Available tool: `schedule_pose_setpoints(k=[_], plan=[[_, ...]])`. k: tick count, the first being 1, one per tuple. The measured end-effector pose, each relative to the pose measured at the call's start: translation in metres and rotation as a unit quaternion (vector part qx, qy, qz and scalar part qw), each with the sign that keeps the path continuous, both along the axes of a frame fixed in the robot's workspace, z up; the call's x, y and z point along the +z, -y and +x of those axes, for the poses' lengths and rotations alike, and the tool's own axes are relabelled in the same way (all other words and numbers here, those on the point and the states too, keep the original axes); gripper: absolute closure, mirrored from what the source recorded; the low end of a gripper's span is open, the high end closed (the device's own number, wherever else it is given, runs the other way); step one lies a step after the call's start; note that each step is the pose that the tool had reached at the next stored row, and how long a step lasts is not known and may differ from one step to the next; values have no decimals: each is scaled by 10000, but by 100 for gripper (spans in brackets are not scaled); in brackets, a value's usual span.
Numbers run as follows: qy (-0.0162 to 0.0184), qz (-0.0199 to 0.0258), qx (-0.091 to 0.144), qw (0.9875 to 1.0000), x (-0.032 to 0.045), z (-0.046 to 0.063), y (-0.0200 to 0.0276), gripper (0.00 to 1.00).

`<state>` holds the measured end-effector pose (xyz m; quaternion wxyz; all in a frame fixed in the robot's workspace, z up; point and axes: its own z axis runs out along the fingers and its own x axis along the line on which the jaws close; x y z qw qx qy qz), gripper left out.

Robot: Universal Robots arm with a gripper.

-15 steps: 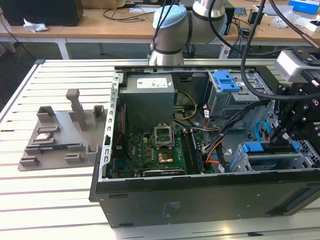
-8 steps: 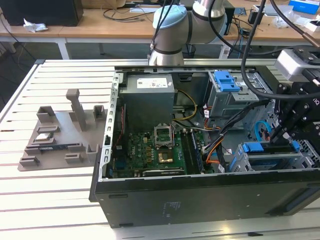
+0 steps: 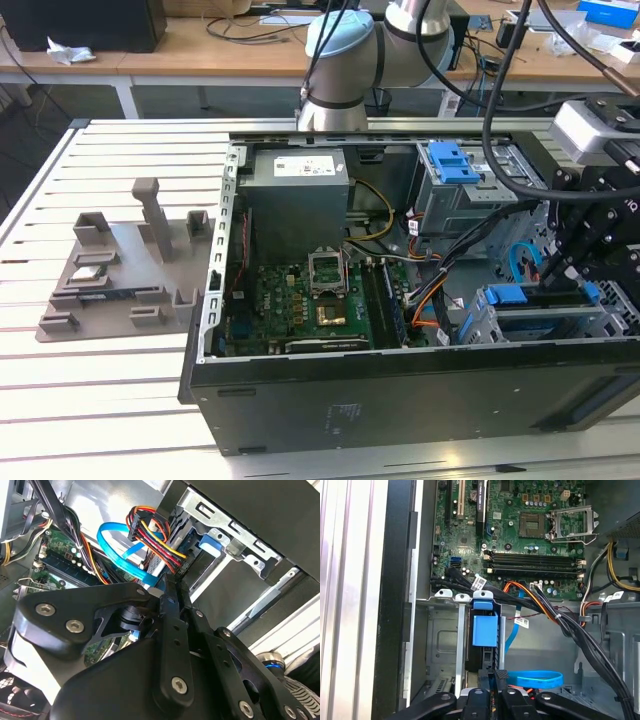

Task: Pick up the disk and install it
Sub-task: 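Insert the second disk wire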

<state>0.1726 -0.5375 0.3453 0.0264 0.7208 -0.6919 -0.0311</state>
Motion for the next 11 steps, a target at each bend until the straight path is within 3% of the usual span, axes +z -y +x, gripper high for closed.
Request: schedule_pose_setpoints(k=[6,11], plan=[[0,-5,0,10000,27,0,4,84],[-36,-4,0,10000,0,21,6,84]])
